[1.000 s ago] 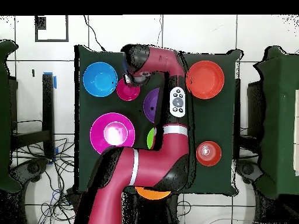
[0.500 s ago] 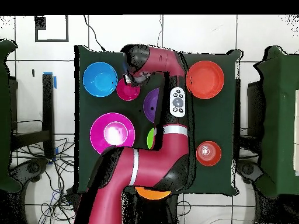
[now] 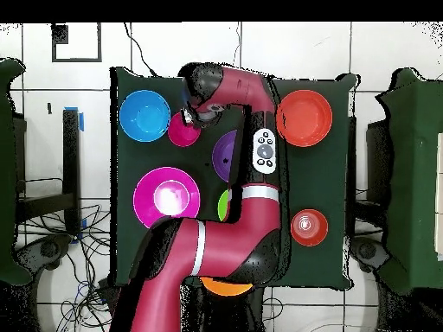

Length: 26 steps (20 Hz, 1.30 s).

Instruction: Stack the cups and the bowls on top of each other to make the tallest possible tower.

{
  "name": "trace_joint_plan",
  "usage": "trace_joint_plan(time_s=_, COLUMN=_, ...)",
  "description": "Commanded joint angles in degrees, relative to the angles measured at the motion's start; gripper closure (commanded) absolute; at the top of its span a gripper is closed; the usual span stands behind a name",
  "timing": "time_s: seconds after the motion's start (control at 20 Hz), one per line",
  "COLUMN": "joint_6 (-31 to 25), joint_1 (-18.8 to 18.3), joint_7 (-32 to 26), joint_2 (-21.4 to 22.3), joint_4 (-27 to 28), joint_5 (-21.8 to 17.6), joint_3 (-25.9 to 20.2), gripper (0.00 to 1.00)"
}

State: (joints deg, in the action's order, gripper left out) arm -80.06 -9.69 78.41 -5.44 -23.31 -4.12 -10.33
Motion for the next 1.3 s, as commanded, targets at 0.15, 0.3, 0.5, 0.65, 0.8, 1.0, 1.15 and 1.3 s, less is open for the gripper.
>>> trace_joint_plan(time_s=0.15, joint_6=2.34, joint_1=0.21, joint_7=4.42, joint_2=1.12, joint_4=-9.65, joint_5=-0.23, joint_3=-1.08, gripper=1.0)
trace_joint_plan(time_s=0.3, joint_6=2.6, joint_1=0.04, joint_7=2.89, joint_2=3.33, joint_4=-11.99, joint_5=-0.73, joint_3=-0.22, gripper=1.0)
trace_joint_plan(time_s=0.5, joint_6=-0.72, joint_1=-0.06, joint_7=-1.83, joint_2=3.79, joint_4=-8.48, joint_5=-2.92, joint_3=0.85, gripper=1.0)
trace_joint_plan(time_s=0.65, joint_6=-2.92, joint_1=-0.57, joint_7=-4.63, joint_2=4.57, joint_4=-6.72, joint_5=-3.79, joint_3=1.68, gripper=1.0)
trace_joint_plan(time_s=0.8, joint_6=-4.19, joint_1=-1.12, joint_7=-7.76, joint_2=5.5, joint_4=-6.37, joint_5=-4.18, joint_3=2.33, gripper=1.0)
trace_joint_plan(time_s=1.0, joint_6=-4.82, joint_1=-1.52, joint_7=-11.22, joint_2=5.81, joint_4=-5.53, joint_5=-4.77, joint_3=2.71, gripper=1.0)
trace_joint_plan(time_s=1.15, joint_6=-5.9, joint_1=-1.54, joint_7=-12.11, joint_2=6.54, joint_4=-5.31, joint_5=-4.72, joint_3=2.86, gripper=1.0)
trace_joint_plan(time_s=1.3, joint_6=-7.91, joint_1=-1.86, joint_7=-12.4, joint_2=8.15, joint_4=-5.34, joint_5=-3.69, joint_3=2.33, gripper=1.0)
